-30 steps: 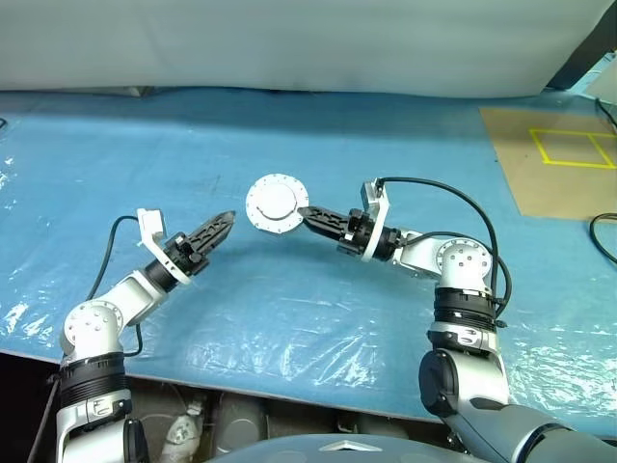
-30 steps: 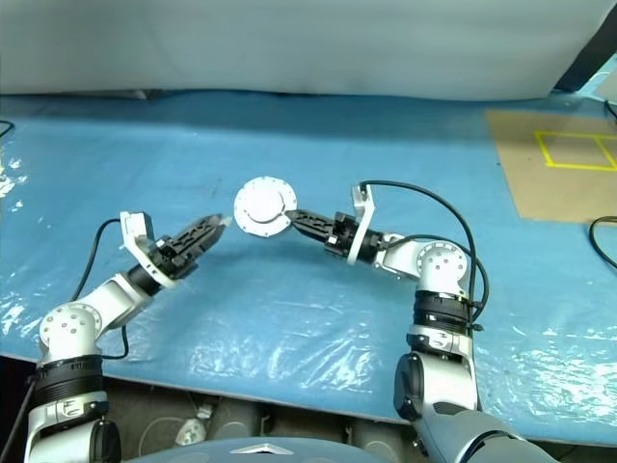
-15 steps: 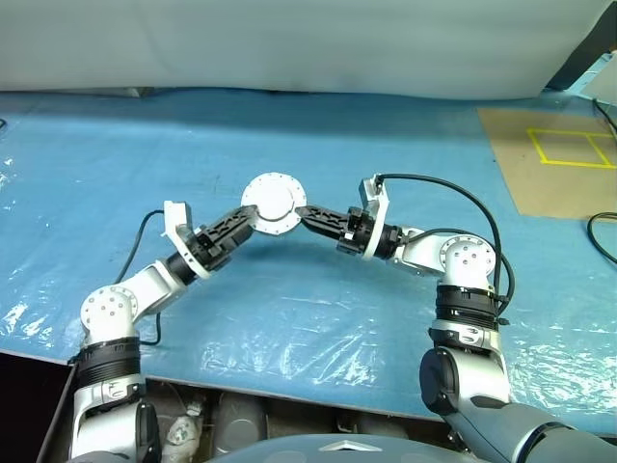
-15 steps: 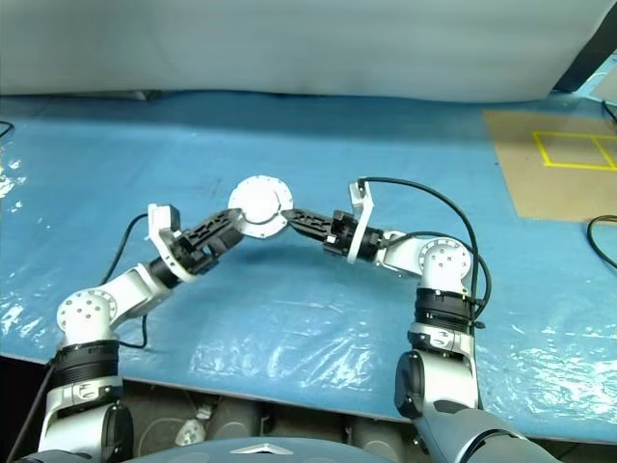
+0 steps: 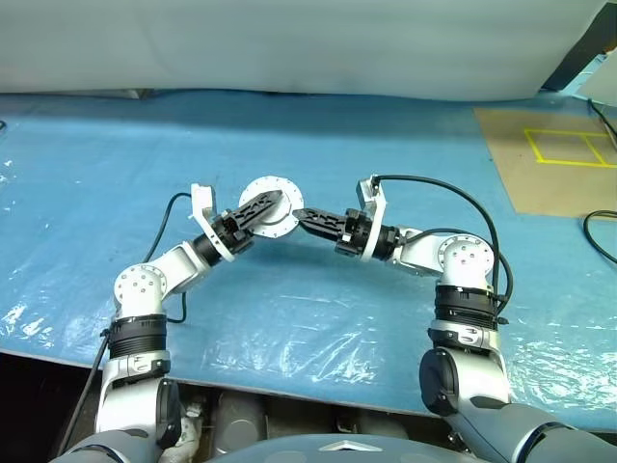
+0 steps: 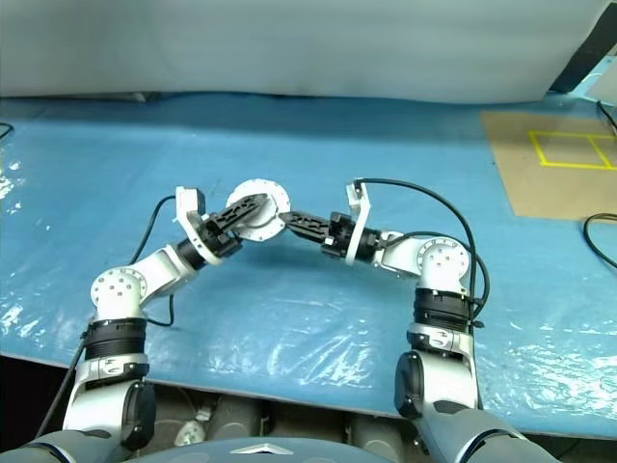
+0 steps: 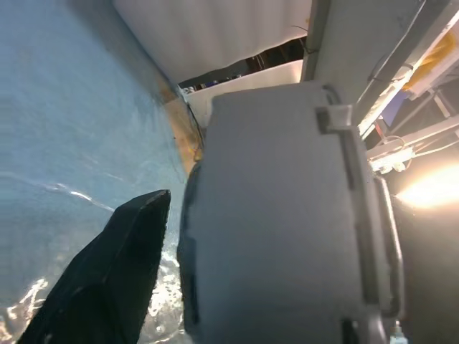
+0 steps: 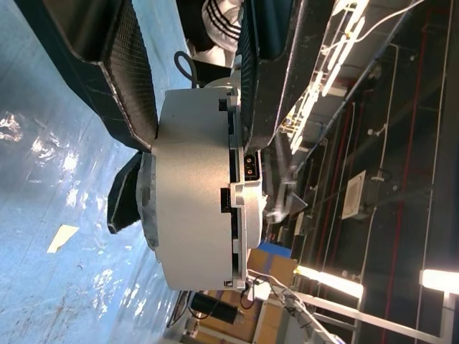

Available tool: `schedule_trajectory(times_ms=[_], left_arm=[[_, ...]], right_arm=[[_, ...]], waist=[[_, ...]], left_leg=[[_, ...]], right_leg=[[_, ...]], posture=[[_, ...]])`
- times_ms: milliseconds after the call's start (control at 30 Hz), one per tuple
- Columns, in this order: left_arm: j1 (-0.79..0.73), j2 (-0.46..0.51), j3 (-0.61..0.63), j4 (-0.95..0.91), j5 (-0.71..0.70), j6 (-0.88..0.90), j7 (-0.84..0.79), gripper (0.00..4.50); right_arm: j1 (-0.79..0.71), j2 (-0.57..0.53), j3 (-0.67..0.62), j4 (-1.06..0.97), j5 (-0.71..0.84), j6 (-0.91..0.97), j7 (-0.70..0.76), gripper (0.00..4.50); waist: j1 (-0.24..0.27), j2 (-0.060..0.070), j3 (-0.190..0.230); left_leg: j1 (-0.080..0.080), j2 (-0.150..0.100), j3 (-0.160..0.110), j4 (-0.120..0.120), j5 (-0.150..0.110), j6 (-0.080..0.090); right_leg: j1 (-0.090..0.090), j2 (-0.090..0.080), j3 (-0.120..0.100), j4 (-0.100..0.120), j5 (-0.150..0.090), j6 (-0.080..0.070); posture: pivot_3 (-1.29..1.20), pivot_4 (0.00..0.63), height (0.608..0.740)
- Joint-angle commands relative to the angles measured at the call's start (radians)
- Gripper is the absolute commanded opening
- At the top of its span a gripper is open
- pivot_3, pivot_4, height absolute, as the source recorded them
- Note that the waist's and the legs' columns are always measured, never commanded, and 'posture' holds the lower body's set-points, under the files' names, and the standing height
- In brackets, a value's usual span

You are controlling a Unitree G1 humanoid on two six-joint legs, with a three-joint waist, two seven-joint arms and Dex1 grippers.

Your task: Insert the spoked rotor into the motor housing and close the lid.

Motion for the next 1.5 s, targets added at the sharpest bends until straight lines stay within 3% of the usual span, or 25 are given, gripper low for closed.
schedule_trajectory(times_ms=[33, 100, 133, 400, 600, 800, 900, 1100, 1233, 1500], left_arm=[[0.011, -0.003, 0.006, -0.022, 0.003, -0.008, -0.007, 3.35], [0.015, -0.004, -0.008, -0.042, -0.003, 0.008, -0.012, 2.76], [0.014, -0.011, -0.01, -0.047, -0.008, 0.013, -0.004, 2.67], [0.018, -0.021, -0.019, -0.065, -0.02, 0.028, -0.015, 2.65], [-0.007, -0.014, 0.009, -0.035, 0.011, -0.027, -0.02, 2.65], [-0.059, -0.013, 0.087, 0.025, 0.033, -0.137, 0.011, 2.65], [-0.1, 0.003, 0.163, 0.062, 0.126, -0.336, 0.099, 2.65], [-0.121, 0.079, 0.202, 0.168, 0.273, -0.52, 0.14, 2.65], [-0.117, 0.145, 0.2, 0.246, 0.34, -0.558, 0.114, 2.65], [-0.102, 0.169, 0.192, 0.339, 0.449, -0.586, 0.155, 2.65]], right_arm=[[-0.01, 0.012, -0.012, -0.055, 0.061, -0.011, 0.011, 1.33], [-0.012, 0.017, -0.017, -0.046, 0.055, -0.017, -0.008, 1.33], [-0.013, 0.019, -0.016, -0.043, 0.052, -0.02, -0.014, 1.33], [-0.008, 0.023, 0.014, -0.066, -0.001, -0.084, -0.056, 1.33], [-0.006, 0.005, 0.033, -0.06, 0.028, -0.069, -0.026, 3.32], [-0.003, -0.005, 0.032, -0.052, 0.035, -0.077, -0.024, 3.32], [0.008, -0.017, 0.038, -0.048, 0.017, -0.091, -0.026, 3.32], [0.02, -0.04, 0.067, -0.041, -0.037, -0.147, -0.025, 3.32], [0.037, -0.06, 0.098, -0.086, -0.037, -0.157, 0.011, 3.32], [0.057, -0.101, 0.112, -0.108, -0.051, -0.211, 0.028, 3.32]], waist=[[0.0, 0.0, 0.0], [0.0, 0.0, 0.0], [0.0, 0.0, 0.0], [0.0, 0.0, 0.0], [0.0, 0.0, 0.0], [-0.002, -0.001, 0.0], [-0.004, -0.001, 0.0], [0.0, -0.001, 0.001], [0.003, -0.002, 0.001], [0.002, -0.004, 0.002]], left_leg=[[0.0, 0.0, 0.0, 0.0, 0.0, 0.0], [0.0, 0.0, 0.0, 0.0, 0.0, 0.0], [0.0, 0.0, 0.0, 0.0, 0.0, 0.0], [0.0, 0.0, 0.0, 0.001, 0.0, 0.0], [0.0, 0.0, 0.0, 0.001, 0.0, 0.0], [0.0, 0.0, 0.0, 0.001, 0.0, 0.0], [0.0, 0.0, -0.002, 0.001, 0.0, 0.0], [-0.001, 0.0, -0.003, 0.001, 0.0, 0.0], [-0.002, -0.001, -0.003, 0.001, 0.0, 0.0], [-0.004, 0.0, -0.004, 0.005, 0.0, 0.0]], right_leg=[[0.0, 0.0, 0.0, 0.0, 0.0, 0.0], [0.0, 0.0, 0.0, 0.0, 0.0, 0.0], [0.0, 0.0, 0.0, 0.001, 0.0, 0.0], [0.0, 0.0, 0.0, 0.001, 0.0, 0.0], [0.0, 0.0, 0.0, 0.001, 0.0, 0.0], [0.0, 0.0, 0.0, 0.001, 0.0, 0.0], [0.0, 0.0, 0.0, 0.002, 0.0, 0.0], [0.0, 0.0, -0.001, 0.0, 0.0, 0.0], [0.0, 0.0, -0.001, 0.0, 0.0, 0.0], [0.0, 0.0, -0.002, 0.002, 0.001, 0.001]], posture=[[0.0, 0.15, 0.74], [0.0, 0.15, 0.74], [0.0, 0.15, 0.74], [0.0, 0.15, 0.74], [0.0, 0.15, 0.74], [0.0, 0.15, 0.74], [0.0, 0.15, 0.74], [0.0, 0.15, 0.74], [0.0, 0.15, 0.74], [0.0, 0.15, 0.74]])
